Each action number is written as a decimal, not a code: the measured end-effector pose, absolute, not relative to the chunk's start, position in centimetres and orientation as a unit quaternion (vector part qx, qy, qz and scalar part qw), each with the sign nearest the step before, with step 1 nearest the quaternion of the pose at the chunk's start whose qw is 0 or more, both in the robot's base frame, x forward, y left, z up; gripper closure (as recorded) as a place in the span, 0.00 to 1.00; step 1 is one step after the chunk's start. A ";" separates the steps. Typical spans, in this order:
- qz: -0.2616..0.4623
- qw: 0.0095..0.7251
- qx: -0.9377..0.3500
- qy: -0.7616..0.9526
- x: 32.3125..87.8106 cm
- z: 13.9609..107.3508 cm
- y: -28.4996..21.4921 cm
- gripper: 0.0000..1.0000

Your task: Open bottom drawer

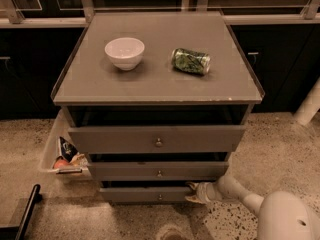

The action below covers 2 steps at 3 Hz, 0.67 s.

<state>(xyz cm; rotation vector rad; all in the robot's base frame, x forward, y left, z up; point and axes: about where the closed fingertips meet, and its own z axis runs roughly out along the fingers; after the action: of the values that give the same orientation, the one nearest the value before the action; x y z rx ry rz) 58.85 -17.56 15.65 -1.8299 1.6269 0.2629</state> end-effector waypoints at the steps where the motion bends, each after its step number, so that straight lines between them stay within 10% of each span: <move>1: 0.098 0.335 -0.699 0.624 57.9 16.2 -18.4 0.88; 2: 0.098 0.336 -0.693 0.631 55.9 16.3 -19.4 1.00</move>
Offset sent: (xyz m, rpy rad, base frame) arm -0.1219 -0.0808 0.0215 0.0179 0.0115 -0.1117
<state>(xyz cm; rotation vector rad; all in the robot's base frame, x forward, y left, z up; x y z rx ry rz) 55.90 -19.41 16.34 -1.8061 1.6442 0.2549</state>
